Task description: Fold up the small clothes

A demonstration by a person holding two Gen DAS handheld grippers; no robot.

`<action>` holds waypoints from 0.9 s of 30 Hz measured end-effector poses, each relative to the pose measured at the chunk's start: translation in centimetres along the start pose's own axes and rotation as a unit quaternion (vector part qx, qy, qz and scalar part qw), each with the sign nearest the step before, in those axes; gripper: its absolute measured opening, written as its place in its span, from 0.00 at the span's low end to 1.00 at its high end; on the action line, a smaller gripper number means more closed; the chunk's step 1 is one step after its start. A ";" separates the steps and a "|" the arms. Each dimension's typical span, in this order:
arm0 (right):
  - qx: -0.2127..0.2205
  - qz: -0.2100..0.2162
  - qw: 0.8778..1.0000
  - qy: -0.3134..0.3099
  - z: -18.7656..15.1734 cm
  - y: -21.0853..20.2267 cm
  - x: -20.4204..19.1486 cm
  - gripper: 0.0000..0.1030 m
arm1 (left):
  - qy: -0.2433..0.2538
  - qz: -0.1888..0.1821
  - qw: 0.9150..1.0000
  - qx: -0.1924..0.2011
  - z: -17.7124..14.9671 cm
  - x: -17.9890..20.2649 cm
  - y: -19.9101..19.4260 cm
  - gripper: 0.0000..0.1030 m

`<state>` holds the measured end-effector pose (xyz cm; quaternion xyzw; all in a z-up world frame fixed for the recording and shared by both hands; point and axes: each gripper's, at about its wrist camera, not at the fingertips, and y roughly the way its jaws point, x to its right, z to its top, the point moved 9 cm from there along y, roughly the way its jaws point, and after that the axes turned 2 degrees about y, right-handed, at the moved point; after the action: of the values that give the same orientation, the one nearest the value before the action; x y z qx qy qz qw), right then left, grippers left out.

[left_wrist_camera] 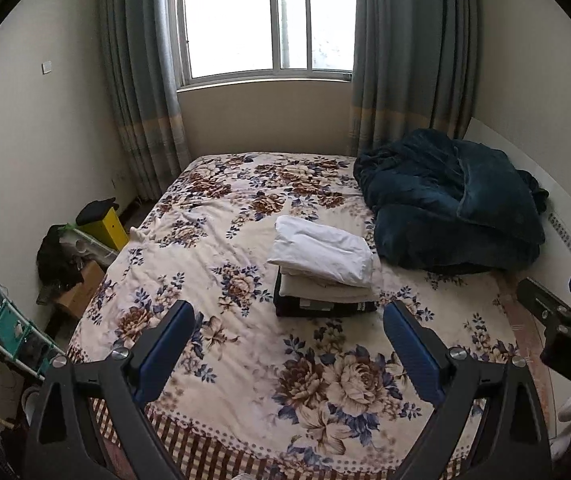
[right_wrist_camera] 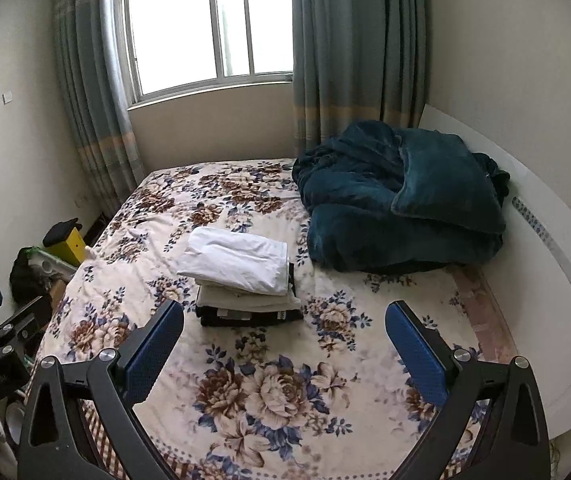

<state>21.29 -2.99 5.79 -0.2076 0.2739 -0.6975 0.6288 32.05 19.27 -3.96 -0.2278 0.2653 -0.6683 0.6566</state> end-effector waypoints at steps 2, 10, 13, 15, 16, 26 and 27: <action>-0.005 0.002 1.000 -0.005 -0.6 -0.7 0.0 1.00 | -0.004 0.000 1.000 0.000 -0.5 -0.1 -0.4 0.94; -0.003 0.011 1.000 -0.017 -1.5 -1.8 -0.1 1.00 | -0.008 0.013 1.000 0.008 -1.4 -0.4 -1.9 1.00; -0.001 0.013 1.000 -0.016 -1.4 -2.1 0.0 1.00 | -0.009 0.016 1.000 0.012 -1.5 -0.5 -2.4 1.00; 0.000 0.014 1.000 -0.017 -1.2 -2.3 0.0 1.00 | -0.009 0.018 1.000 0.014 -1.6 -0.6 -2.7 1.00; -0.001 0.013 1.000 -0.017 -1.3 -2.1 0.0 1.00 | -0.009 0.018 1.000 0.015 -1.6 -0.6 -2.8 1.00; 0.000 0.022 1.000 -0.014 -0.5 -2.3 0.1 1.00 | -0.007 0.018 1.000 0.017 -1.7 -0.5 -2.8 1.00; -0.001 0.023 1.000 -0.016 -0.5 -2.2 0.1 1.00 | -0.006 0.019 1.000 0.017 -1.7 -0.5 -2.8 1.00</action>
<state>19.29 -2.86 6.80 -0.2133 0.2695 -0.6789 0.6488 28.83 19.85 -3.45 -0.2155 0.2539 -0.6585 0.6749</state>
